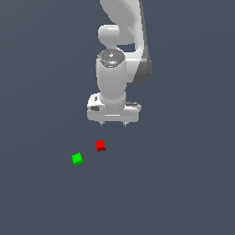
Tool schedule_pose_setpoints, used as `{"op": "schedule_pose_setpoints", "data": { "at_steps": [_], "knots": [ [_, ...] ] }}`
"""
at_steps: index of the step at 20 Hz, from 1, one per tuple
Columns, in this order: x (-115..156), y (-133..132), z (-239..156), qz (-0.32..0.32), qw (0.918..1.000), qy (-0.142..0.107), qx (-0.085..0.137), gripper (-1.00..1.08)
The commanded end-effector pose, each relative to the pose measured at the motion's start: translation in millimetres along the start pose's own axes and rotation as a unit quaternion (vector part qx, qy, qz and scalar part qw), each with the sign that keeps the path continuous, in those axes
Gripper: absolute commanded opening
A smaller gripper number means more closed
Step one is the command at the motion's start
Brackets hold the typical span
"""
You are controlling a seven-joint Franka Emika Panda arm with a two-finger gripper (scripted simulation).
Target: Stack the red cube on top of the green cube.
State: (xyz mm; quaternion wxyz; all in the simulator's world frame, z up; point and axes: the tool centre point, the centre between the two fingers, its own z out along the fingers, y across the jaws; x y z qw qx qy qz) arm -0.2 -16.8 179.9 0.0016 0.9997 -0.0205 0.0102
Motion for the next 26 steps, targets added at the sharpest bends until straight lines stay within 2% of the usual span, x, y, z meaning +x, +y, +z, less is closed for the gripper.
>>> {"op": "schedule_pose_setpoints", "data": {
  "at_steps": [1, 10, 26],
  "knots": [
    [0, 0, 0, 0.0, 1.0, 0.0, 0.0, 1.0],
    [3, 12, 18, -0.018, 0.9998, -0.002, 0.0, 1.0],
    [24, 65, 103, -0.098, 0.9951, -0.009, 0.003, 1.0]
  ]
}}
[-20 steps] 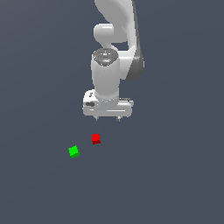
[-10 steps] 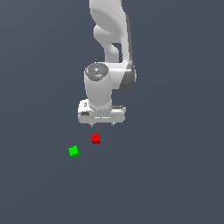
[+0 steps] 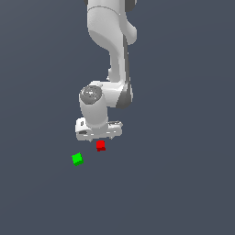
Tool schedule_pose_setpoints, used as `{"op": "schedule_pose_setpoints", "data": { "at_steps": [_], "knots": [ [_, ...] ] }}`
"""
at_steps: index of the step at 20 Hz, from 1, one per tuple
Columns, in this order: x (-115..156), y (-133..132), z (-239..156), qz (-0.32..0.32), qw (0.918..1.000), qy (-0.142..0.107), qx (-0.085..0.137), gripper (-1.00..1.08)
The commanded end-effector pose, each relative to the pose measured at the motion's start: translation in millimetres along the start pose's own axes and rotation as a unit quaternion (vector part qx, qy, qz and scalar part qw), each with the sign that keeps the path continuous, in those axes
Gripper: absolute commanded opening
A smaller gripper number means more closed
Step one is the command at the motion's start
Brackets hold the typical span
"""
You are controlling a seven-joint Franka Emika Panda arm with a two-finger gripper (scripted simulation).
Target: Stack the red cube on top of the green cube.
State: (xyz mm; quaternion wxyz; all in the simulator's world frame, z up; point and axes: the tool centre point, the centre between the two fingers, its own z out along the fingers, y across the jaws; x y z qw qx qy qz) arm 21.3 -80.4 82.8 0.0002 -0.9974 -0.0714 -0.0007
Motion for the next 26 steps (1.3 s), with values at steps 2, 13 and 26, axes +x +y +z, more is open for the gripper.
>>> {"op": "schedule_pose_setpoints", "data": {
  "at_steps": [2, 13, 26],
  "knots": [
    [3, 6, 10, -0.011, 0.9999, 0.0, 0.0, 1.0],
    [3, 8, 25, -0.012, 0.9999, -0.001, 0.0, 1.0],
    [5, 9, 63, -0.014, 0.9999, -0.001, 0.0, -1.0]
  ]
}}
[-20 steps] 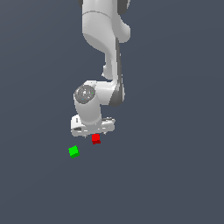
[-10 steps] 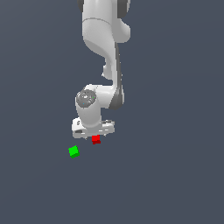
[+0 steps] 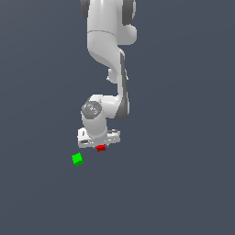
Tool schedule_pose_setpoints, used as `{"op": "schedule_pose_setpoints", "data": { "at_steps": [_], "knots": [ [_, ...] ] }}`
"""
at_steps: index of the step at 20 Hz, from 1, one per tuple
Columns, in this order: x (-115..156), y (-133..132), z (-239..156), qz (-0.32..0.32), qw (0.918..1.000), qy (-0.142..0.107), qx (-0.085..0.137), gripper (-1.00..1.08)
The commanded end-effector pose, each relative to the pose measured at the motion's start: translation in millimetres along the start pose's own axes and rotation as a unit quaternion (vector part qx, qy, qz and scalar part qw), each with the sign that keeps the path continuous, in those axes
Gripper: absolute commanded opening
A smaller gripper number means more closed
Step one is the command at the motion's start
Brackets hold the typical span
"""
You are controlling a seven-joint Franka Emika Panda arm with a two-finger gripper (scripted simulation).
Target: Stack the red cube on top of the green cube.
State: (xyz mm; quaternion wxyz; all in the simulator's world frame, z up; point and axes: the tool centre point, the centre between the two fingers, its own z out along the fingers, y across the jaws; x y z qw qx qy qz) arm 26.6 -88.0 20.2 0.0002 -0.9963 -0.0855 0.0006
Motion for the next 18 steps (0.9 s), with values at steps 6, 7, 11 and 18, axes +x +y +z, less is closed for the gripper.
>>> {"op": "schedule_pose_setpoints", "data": {
  "at_steps": [6, 7, 11, 18],
  "knots": [
    [1, 0, 0, 0.0, 1.0, 0.001, 0.0, -1.0],
    [1, 0, 0, 0.0, 1.0, 0.001, 0.0, -1.0],
    [1, 0, 0, 0.0, 1.0, 0.001, 0.0, -1.0],
    [0, 0, -19, 0.0, 1.0, 0.001, 0.0, -1.0]
  ]
}}
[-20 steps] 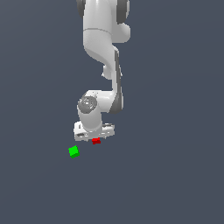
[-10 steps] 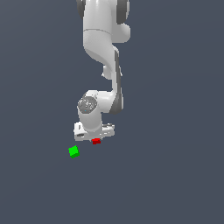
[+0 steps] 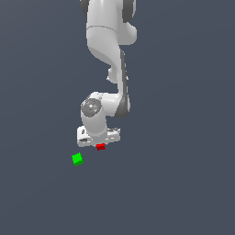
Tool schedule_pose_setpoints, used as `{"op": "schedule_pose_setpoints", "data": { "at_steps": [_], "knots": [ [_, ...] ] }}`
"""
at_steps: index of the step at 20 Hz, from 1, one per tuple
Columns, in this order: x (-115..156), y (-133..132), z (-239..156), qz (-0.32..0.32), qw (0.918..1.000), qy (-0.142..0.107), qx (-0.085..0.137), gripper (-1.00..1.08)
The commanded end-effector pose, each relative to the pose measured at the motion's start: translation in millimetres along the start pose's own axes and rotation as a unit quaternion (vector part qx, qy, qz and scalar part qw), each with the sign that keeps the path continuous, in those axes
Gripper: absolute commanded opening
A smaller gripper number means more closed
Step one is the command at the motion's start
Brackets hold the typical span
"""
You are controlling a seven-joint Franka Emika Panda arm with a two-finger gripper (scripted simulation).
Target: Stack the red cube on top of the green cube.
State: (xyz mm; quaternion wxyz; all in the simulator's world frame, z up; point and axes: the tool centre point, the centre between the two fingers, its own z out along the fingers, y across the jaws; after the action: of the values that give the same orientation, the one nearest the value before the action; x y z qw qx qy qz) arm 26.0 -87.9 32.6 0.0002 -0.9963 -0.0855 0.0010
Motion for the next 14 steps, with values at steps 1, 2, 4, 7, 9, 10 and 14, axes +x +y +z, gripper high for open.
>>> {"op": "schedule_pose_setpoints", "data": {
  "at_steps": [1, 2, 4, 7, 9, 10, 14],
  "knots": [
    [0, 0, -12, 0.0, 1.0, 0.001, 0.0, -1.0],
    [0, 0, -18, 0.0, 1.0, 0.001, 0.0, -1.0],
    [0, 0, -33, 0.0, 1.0, 0.001, 0.0, -1.0],
    [0, 0, -55, 0.0, 1.0, 0.001, 0.0, -1.0],
    [-1, 0, -66, 0.0, 1.0, 0.001, 0.0, -1.0],
    [-1, 0, -71, 0.0, 1.0, 0.001, 0.0, -1.0],
    [0, 0, -85, 0.0, 1.0, 0.001, 0.0, -1.0]
  ]
}}
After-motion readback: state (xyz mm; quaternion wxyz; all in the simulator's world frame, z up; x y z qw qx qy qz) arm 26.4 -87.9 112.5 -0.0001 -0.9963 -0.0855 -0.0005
